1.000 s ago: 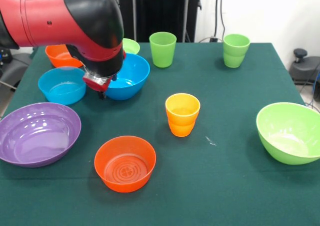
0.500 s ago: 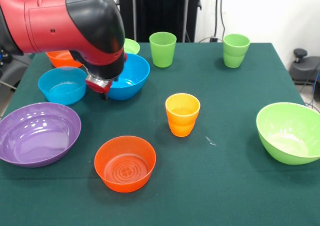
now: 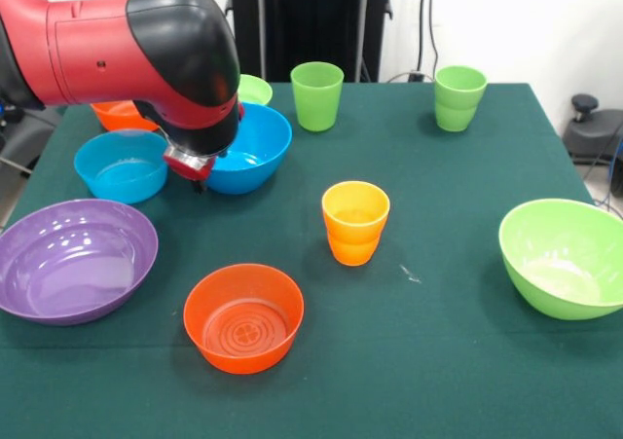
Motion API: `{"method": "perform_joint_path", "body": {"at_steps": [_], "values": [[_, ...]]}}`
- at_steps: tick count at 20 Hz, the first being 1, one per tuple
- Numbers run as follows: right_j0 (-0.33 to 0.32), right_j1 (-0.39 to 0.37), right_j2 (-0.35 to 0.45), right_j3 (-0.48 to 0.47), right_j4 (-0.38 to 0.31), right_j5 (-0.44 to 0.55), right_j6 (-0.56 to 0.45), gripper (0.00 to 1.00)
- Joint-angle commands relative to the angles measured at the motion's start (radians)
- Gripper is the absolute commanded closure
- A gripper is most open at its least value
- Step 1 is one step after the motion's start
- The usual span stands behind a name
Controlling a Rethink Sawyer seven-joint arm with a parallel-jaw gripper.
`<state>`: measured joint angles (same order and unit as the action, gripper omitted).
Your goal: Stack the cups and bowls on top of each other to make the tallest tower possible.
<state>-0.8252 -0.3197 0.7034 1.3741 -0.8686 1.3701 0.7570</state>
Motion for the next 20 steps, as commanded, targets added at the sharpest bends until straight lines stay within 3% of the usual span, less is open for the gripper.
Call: {"method": "perform_joint_path", "body": {"at_steps": [1,20], "values": [[0.020,0.032,-0.049,-0.051,-0.059,-0.075,-0.136,0.00],[0.019,0.058,-0.051,-0.053,-0.067,-0.121,-0.130,0.00]]}}
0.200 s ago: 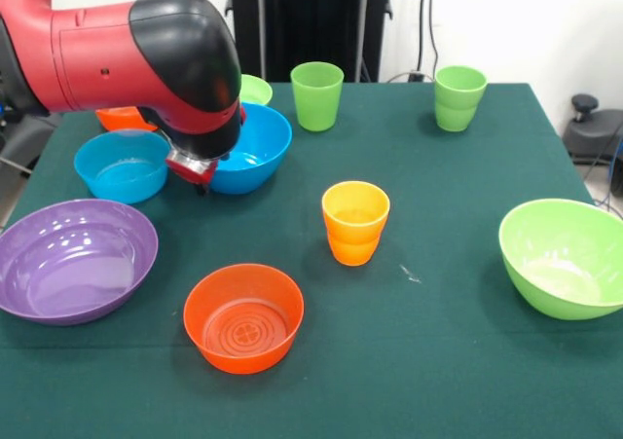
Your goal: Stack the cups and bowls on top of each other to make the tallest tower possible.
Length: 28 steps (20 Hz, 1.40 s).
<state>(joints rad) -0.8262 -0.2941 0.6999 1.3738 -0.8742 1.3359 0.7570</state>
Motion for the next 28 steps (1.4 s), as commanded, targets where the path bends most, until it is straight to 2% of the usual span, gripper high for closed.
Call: {"method": "perform_joint_path", "body": {"at_steps": [1,23,24,28], "values": [[0.020,0.033,-0.049,-0.054,-0.061,-0.087,-0.130,0.00],[0.049,0.040,-0.042,-0.064,-0.047,-0.072,-0.115,0.00],[0.048,0.040,-0.041,-0.064,-0.047,-0.073,-0.115,1.00],[0.045,0.038,-0.041,-0.061,-0.048,-0.075,-0.120,1.00]]}}
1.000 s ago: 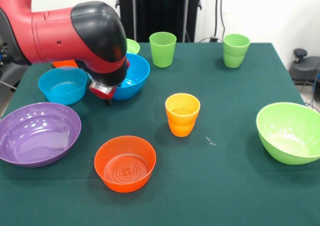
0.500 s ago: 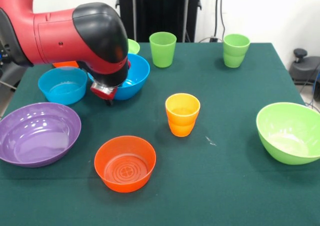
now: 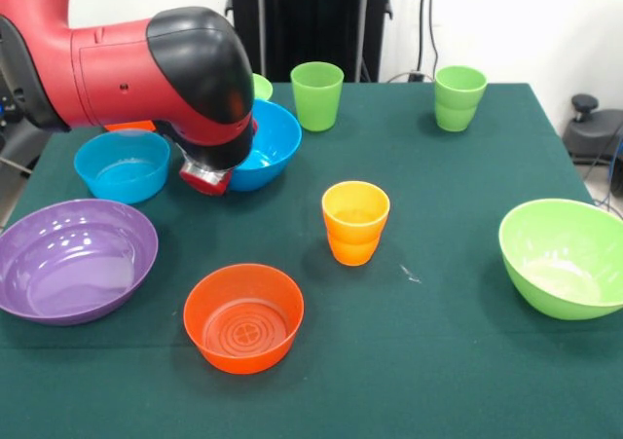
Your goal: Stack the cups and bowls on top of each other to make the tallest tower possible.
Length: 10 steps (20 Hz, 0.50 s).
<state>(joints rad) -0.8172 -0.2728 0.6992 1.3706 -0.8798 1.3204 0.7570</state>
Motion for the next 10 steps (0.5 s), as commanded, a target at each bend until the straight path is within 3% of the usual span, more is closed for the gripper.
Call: {"method": "perform_joint_path", "body": {"at_steps": [1,10], "values": [[0.038,0.017,-0.039,-0.058,-0.040,-0.060,-0.120,1.00],[0.048,0.019,-0.036,-0.064,-0.035,-0.049,-0.116,1.00]]}}
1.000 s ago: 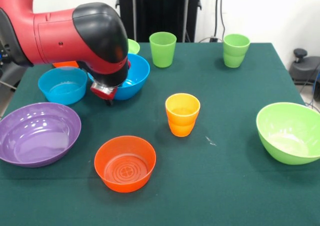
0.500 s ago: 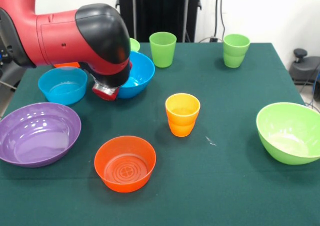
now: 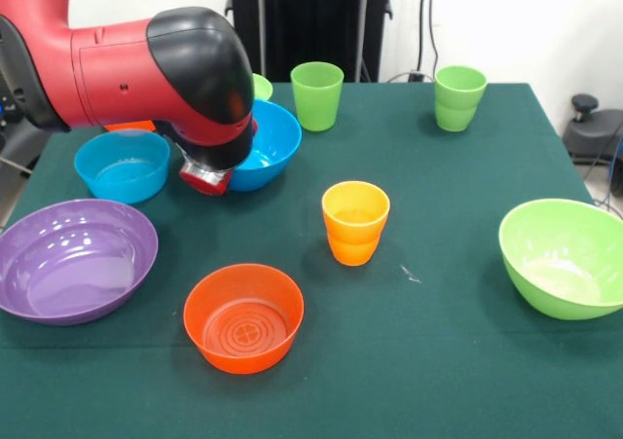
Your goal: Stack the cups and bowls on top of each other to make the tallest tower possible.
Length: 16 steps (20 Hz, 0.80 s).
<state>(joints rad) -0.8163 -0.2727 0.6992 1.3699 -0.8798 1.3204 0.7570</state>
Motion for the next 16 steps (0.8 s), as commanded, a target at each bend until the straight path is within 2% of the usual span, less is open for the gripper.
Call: {"method": "perform_joint_path", "body": {"at_steps": [1,5,8,16], "values": [[0.050,0.019,-0.036,-0.065,-0.035,-0.048,-0.112,1.00],[0.049,-0.009,-0.036,-0.058,-0.028,-0.035,-0.105,1.00],[0.016,-0.060,-0.017,-0.035,-0.007,-0.033,-0.136,1.00],[0.025,-0.110,0.009,-0.045,0.045,0.003,-0.128,1.00]]}}
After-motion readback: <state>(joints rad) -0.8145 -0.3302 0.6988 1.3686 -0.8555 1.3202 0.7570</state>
